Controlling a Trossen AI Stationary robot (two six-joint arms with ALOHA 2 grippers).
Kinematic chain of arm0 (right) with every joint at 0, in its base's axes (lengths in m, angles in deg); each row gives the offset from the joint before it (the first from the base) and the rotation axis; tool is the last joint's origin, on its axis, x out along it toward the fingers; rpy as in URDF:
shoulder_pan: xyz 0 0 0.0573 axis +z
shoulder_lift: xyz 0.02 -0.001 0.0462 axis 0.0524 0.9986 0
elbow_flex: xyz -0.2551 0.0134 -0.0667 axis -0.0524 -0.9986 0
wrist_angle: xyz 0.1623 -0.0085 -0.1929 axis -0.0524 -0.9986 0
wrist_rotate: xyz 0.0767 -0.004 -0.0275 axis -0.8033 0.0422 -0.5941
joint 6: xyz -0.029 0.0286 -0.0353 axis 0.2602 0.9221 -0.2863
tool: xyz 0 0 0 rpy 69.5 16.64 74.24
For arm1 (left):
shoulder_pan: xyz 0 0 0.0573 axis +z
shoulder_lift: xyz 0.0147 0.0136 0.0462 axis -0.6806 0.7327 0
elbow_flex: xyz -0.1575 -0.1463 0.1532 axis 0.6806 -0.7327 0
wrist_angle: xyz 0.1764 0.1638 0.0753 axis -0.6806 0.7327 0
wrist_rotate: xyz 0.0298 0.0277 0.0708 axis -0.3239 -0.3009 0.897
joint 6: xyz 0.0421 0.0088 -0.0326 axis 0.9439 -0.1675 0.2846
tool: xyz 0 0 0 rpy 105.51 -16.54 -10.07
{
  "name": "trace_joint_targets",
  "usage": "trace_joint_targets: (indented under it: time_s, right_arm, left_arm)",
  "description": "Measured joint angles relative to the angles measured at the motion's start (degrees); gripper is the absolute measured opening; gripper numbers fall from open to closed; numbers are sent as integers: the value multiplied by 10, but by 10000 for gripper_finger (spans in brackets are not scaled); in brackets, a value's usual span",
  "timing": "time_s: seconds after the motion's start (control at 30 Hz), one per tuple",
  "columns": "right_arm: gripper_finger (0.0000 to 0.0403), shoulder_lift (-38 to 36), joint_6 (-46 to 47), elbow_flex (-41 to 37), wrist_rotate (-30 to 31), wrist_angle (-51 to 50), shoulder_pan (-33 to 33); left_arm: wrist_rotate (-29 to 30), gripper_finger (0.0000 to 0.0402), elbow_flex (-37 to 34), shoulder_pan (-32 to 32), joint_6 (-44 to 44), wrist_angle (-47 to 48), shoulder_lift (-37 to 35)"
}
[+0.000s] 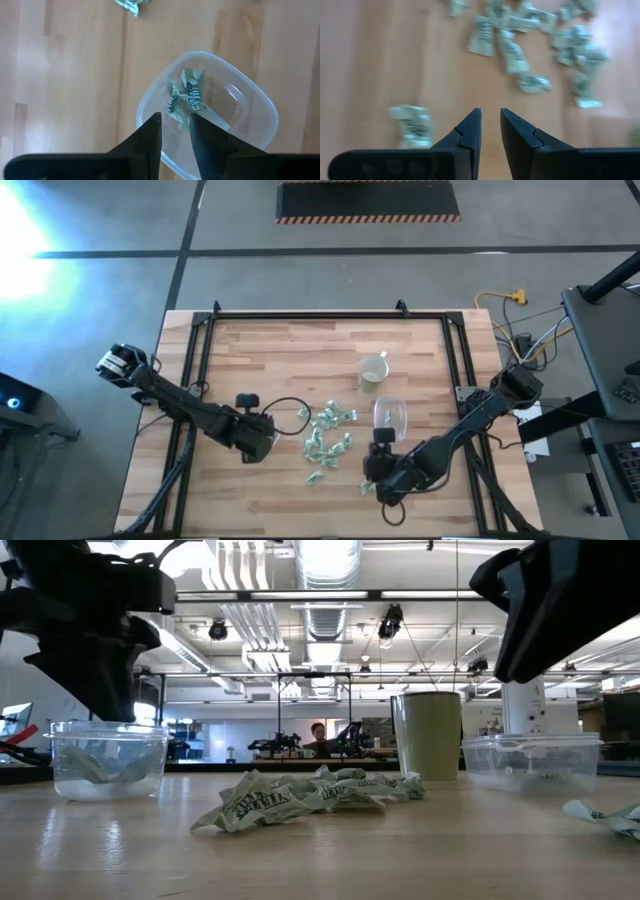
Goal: Pick and place Stevia / Truvia into bins
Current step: Put the stevia packet into the right transparent container
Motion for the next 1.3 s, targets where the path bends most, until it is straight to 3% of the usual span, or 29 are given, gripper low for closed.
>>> trace_joint_targets:
  time_s: [0.17,0.33,0.5,1.3]
  right_arm:
    - [62,2,-12,-11,-65,49,0]
    - [68,2,-11,-16,-91,72,5]
    - [78,2,-21,-34,-117,127,19]
    - [155,4,-21,-138,-104,295,18]
  left_arm:
    - [-21,84,1,-5,-2,3,-5]
    - [-23,84,10,-22,-14,1,-25]
    - [15,84,10,-49,-15,-1,-55]
    - [42,84,10,-68,-11,-17,-69]
